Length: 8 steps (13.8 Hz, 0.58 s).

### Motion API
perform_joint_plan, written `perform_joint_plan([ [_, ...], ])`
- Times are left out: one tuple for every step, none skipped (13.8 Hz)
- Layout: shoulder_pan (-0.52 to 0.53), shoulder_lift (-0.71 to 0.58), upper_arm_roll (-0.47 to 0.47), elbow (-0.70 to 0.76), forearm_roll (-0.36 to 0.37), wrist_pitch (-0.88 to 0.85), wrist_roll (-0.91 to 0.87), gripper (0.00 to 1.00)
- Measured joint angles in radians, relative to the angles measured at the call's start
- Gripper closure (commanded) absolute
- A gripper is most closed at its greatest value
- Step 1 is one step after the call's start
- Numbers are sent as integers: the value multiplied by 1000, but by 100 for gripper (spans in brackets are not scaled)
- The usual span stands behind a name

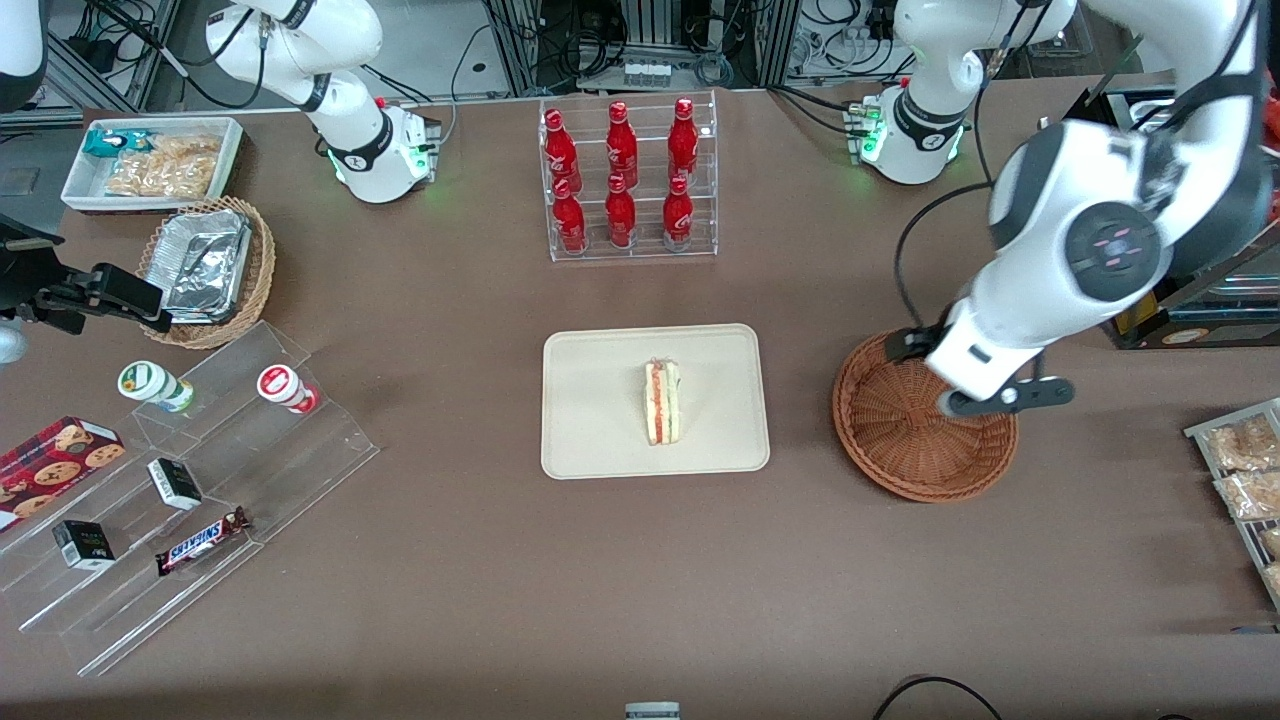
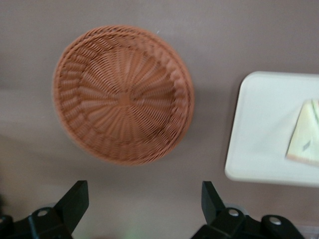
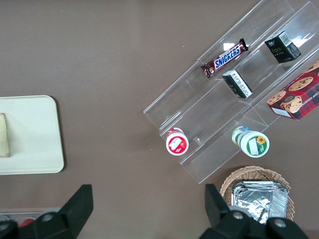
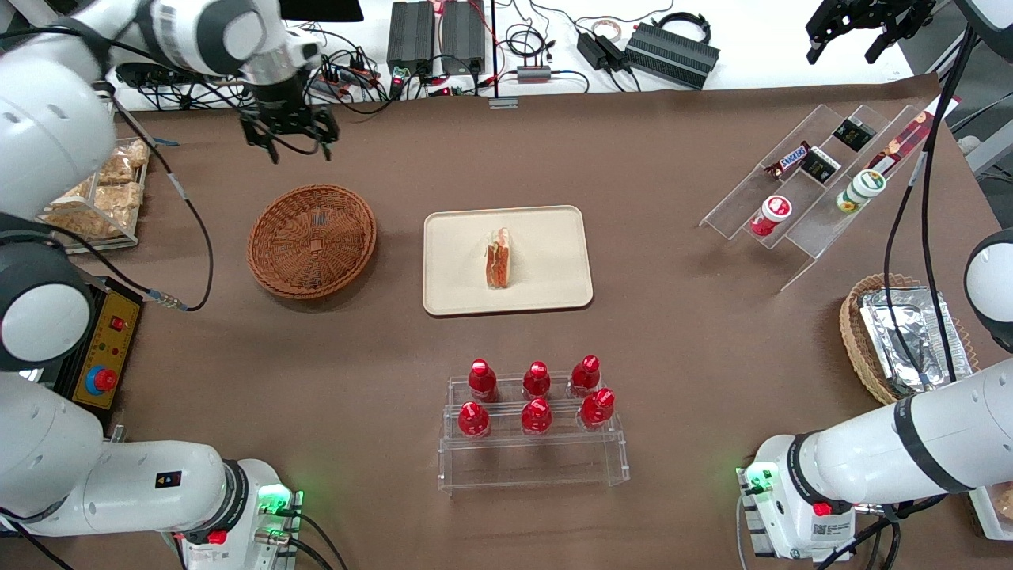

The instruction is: Place sandwich from basket to tray

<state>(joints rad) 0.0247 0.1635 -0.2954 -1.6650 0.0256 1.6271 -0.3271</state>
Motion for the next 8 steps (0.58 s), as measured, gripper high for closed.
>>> perform_joint_plan([
  [0,-35,36,0,-12,-42,74,0],
  [0,-66,69,0,-17,-74,138,0],
  [0,-91,94,0,-19,-91,185,0],
  [0,-112,112,0,-20,-100,218,0],
  [0,-129,127,0,-20,-104,245,0],
  [0,-143,141,0,-20,-105,268,0],
  [0,-153,156,0,-20,-105,288,0],
  [0,-161,172,0,-20,-105,305,0],
])
